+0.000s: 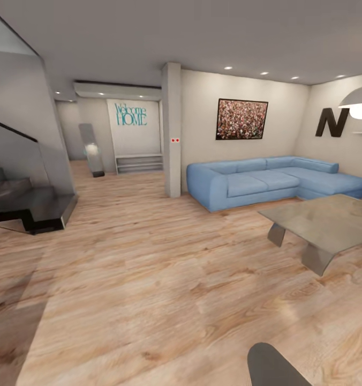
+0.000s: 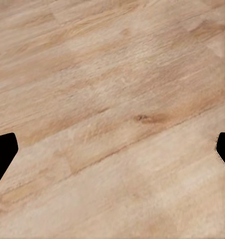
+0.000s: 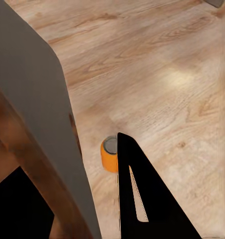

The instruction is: Put the three can of soda from the living room inside the tash can in the kitchen.

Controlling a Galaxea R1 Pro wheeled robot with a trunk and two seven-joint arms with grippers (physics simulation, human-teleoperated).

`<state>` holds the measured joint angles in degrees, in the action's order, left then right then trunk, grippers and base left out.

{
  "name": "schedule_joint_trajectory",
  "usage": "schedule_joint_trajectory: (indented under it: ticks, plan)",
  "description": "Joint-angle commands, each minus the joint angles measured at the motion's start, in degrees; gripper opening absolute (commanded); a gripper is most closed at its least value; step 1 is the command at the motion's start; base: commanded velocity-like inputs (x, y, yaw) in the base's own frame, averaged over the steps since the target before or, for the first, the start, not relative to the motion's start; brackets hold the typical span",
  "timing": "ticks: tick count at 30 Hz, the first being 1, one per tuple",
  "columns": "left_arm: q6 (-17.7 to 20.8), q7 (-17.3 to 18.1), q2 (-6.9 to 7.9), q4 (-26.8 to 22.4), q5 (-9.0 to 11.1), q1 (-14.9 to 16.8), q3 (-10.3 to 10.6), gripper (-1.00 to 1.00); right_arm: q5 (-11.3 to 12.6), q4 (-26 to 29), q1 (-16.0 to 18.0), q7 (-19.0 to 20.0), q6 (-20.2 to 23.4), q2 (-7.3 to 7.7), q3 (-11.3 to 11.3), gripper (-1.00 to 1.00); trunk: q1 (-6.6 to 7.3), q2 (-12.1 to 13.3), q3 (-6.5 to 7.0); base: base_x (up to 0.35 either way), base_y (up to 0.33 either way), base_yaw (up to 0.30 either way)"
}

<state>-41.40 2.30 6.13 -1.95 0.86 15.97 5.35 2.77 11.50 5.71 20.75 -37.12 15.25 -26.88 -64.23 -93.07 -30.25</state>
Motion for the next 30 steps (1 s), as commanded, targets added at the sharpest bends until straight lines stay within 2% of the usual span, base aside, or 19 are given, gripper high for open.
schedule_joint_trajectory:
  ticks: [1,30]
  plan:
    - [-0.17,-0.02,0.02,0.02,0.11,0.02,0.35,1.00,0.40,0.01,0.09,0.60,-0.16,0.02,-0.77,-1.00,0.01,-0.03,0.01,0.000,0.000,-0.217]
    - [-0.17,-0.02,0.02,0.03,0.11,0.00,0.36,1.00,0.40,0.05,0.09,0.52,-0.21,0.07,-1.33,-1.00,0.01,-0.03,1.60,0.000,0.000,-0.217]
